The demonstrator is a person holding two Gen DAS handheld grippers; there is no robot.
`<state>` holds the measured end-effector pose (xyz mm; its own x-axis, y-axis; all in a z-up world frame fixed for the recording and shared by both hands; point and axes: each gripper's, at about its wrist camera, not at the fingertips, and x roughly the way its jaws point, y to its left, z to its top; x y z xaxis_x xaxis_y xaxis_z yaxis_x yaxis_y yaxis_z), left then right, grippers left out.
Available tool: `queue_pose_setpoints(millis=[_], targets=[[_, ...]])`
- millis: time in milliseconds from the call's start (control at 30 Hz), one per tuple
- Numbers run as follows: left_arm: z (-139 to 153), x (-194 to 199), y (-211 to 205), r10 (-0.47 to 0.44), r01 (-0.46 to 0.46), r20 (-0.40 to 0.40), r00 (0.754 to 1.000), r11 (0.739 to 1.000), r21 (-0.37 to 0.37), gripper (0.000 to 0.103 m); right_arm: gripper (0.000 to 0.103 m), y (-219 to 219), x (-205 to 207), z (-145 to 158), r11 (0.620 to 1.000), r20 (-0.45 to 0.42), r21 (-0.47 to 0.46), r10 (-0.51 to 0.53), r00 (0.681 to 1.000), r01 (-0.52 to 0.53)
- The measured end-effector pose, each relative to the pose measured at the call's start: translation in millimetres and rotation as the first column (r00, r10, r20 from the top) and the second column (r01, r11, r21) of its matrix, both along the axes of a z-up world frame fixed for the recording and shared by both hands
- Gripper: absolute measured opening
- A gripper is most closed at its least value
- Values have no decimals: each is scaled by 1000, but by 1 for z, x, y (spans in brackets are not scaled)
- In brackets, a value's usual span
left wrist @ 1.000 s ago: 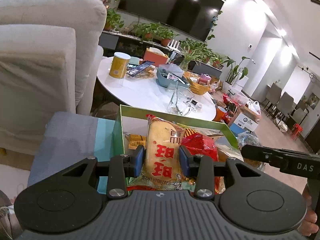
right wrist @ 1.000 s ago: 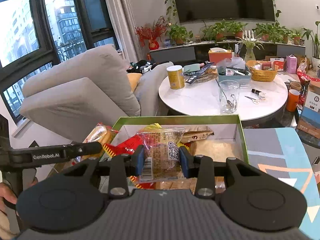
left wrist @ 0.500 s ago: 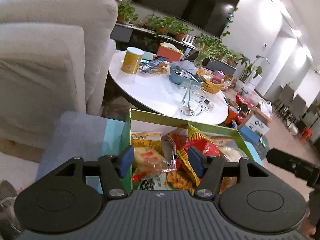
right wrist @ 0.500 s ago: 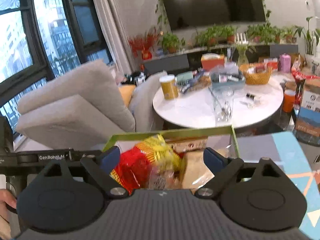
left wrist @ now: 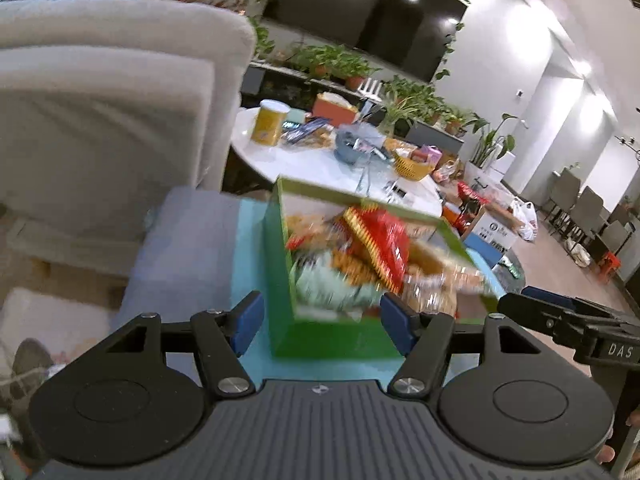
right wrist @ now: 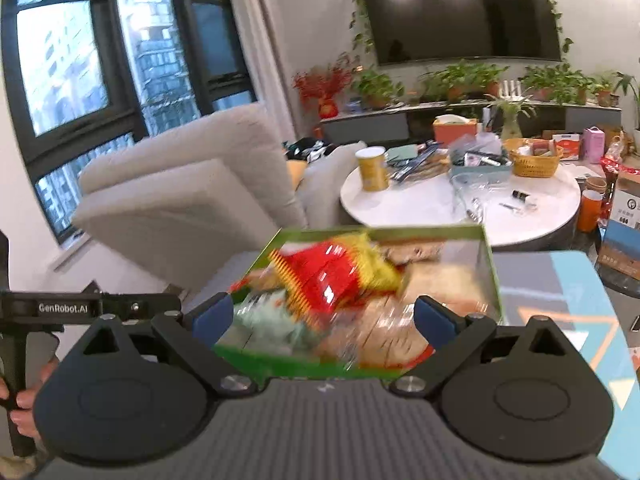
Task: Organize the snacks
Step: 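Move the left gripper to the yellow sachima packet while the right gripper moves to the white-and-red wrapper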
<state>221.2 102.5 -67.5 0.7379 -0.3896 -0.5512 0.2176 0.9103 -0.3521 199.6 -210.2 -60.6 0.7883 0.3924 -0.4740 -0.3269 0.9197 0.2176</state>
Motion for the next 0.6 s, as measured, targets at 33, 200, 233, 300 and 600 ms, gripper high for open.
queue_pose_setpoints(millis=[33,200,233,300,600], targets=[[-2,-8,2,6,-6,-4,1000,1000,5,61,95,2,-5,-3,1000,-4,-4,7,1000,-7],[-9,-38,8,22,-22,-14,1000,1000,15,61,96,12,-25,-18,998,-69,7,70,995,-70],[-11,-44,8,28,-28,-19,999,1000,13,61,96,16,-28,-21,997,-79,-2,78,994,-79],[-15,-56,8,29,-29,-25,999,999,20,61,96,21,-36,-26,996,-88,-1,84,993,-85],[-32,-108,15,51,-48,-51,997,997,61,61,95,38,-65,-54,983,-182,82,174,968,-162]])
